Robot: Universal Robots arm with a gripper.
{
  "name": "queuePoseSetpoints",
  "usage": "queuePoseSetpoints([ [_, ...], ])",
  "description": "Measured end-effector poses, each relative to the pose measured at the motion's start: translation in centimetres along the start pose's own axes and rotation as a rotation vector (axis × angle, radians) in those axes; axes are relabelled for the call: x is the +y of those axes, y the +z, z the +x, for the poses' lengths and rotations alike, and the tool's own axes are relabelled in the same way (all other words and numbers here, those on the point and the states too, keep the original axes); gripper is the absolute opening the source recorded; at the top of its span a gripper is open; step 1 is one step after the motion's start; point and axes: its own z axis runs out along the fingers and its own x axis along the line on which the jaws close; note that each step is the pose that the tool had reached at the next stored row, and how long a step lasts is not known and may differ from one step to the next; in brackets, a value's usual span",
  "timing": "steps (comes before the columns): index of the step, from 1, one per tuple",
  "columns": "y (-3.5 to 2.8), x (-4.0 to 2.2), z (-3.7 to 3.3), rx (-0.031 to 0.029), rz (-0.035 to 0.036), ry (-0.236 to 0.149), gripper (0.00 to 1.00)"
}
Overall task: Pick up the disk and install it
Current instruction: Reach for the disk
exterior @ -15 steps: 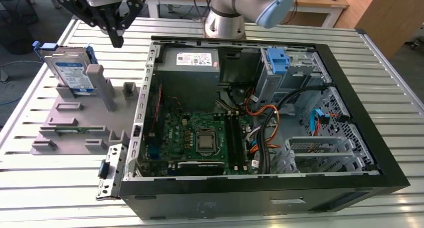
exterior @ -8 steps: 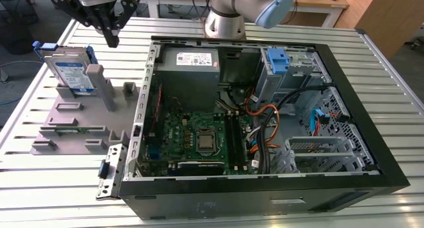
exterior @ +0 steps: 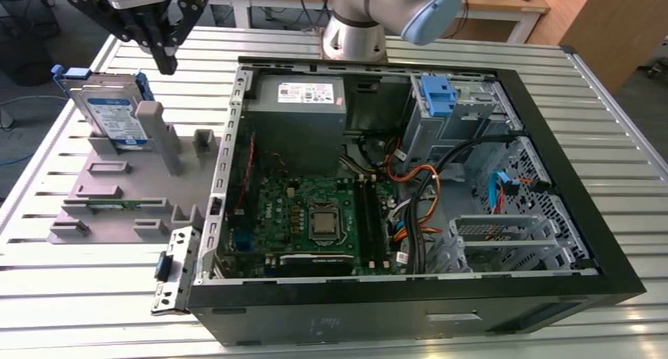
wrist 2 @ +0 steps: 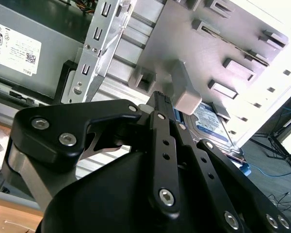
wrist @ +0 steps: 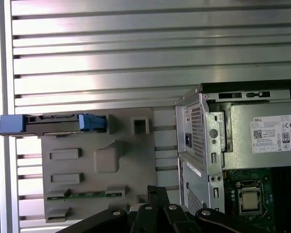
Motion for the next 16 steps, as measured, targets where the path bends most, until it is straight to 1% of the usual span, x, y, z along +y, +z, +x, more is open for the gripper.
queuePoseSetpoints([
  [16, -0.04, -0.16, 2.13, 0.0000, 0.0000, 0.000, 0.11],
])
